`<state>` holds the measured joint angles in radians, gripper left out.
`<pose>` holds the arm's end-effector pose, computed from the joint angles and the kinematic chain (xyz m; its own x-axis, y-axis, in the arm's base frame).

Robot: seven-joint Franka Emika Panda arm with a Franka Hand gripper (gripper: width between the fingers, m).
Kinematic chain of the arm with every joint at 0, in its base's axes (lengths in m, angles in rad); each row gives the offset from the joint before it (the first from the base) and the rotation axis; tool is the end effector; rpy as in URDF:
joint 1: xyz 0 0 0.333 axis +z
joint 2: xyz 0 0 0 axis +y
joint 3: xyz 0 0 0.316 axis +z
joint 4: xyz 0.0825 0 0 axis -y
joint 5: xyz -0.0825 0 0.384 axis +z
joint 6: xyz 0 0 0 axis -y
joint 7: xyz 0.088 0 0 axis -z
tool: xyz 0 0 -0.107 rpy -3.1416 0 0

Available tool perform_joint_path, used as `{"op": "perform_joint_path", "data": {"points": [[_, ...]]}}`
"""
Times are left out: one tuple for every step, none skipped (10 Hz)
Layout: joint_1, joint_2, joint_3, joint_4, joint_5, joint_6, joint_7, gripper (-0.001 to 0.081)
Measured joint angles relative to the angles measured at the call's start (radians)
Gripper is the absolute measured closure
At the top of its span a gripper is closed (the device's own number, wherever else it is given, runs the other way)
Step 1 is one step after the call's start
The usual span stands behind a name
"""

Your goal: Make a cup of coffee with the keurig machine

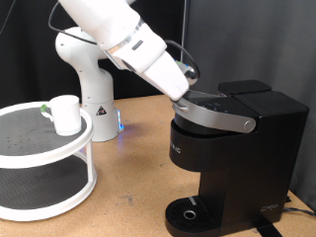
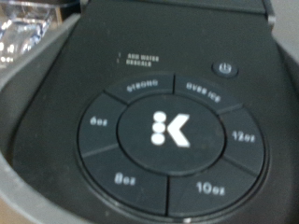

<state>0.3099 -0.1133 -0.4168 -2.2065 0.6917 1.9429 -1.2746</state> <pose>0.5012 -0.0135 0.4278 0.6496 0.5827 0.4884 0.7601 -0.5108 -0.4017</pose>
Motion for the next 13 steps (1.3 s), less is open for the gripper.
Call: {"op": "perform_joint_path", "data": {"points": [[-0.001, 0.01, 0.0, 0.0, -0.009, 0.006, 0.008, 0.0805], [-0.001, 0.018, 0.0, -0.001, -0.014, 0.013, 0.01, 0.0805], [-0.001, 0.028, -0.001, -0.002, -0.015, 0.022, 0.01, 0.0805], [-0.001, 0.042, -0.001, -0.004, -0.015, 0.032, 0.01, 0.0805], [-0.001, 0.057, -0.002, -0.005, -0.015, 0.041, 0.009, 0.0805], [-0.001, 0.07, -0.002, -0.005, -0.015, 0.045, 0.006, 0.0805], [-0.001, 0.078, -0.002, -0.005, -0.013, 0.048, 0.002, 0.0805], [-0.001, 0.08, -0.003, -0.004, -0.011, 0.048, -0.002, 0.0805], [-0.001, 0.08, -0.003, -0.004, -0.011, 0.048, -0.004, 0.0805], [-0.001, 0.08, -0.003, -0.004, -0.01, 0.047, -0.008, 0.0805], [-0.001, 0.08, -0.004, -0.004, -0.007, 0.045, -0.015, 0.0805], [-0.002, 0.08, -0.007, -0.004, 0.006, 0.042, -0.029, 0.0805], [-0.002, 0.08, -0.014, -0.004, 0.034, 0.035, -0.049, 0.0805]]}}
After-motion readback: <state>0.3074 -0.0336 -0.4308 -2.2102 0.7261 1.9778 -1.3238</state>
